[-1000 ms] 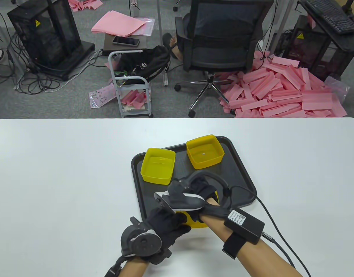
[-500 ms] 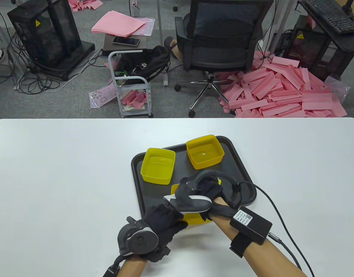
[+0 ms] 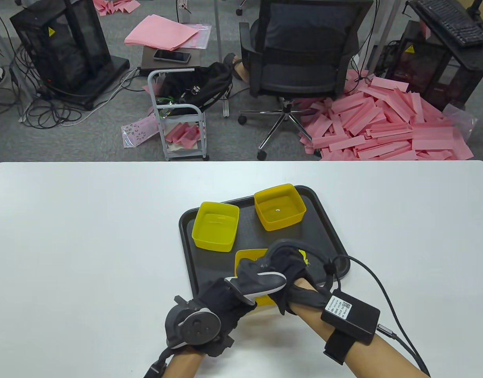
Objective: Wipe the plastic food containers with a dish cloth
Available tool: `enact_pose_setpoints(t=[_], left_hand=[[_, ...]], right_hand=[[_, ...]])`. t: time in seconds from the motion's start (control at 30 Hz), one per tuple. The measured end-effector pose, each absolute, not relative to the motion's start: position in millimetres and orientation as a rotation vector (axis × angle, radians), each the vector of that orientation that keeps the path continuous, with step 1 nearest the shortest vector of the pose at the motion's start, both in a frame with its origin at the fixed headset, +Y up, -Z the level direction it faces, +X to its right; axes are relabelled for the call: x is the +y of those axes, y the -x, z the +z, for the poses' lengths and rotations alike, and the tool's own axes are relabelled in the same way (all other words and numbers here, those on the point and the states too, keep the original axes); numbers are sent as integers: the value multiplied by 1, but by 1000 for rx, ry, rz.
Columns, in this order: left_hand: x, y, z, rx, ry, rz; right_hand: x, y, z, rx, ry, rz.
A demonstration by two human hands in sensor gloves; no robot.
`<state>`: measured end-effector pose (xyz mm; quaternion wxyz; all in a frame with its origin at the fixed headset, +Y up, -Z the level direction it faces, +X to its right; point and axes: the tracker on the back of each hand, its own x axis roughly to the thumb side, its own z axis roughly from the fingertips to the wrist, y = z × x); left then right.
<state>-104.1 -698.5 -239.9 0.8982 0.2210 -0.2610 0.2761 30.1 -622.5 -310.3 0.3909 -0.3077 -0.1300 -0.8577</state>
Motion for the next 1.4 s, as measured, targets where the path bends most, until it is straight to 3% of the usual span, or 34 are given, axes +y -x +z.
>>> enact_pose_setpoints(t=[0.2, 0.23, 0.6, 0.8, 0.97, 1.13, 1.4], left_hand=[[-699, 105, -239, -549, -452, 581], [-699, 105, -239, -548, -452, 580], [-701, 108, -241, -532, -445, 614], [-701, 109, -242, -537, -437, 627], [-701, 99, -239, -570, -432, 574], [-699, 97, -237, -581, -441, 574], [-699, 101, -238, -560, -445, 593]], right_hand=[[-620, -36, -322, -657, 705, -2319], [-628, -29, -311, -673, 714, -2347], [-636, -22, -324, -719, 804, -2731], [-634, -30, -329, -504, 828, -2957], [-626, -21, -323, -115, 781, -2892], [-626, -15, -317, 131, 713, -2712], [-635, -20, -309, 203, 760, -2444]])
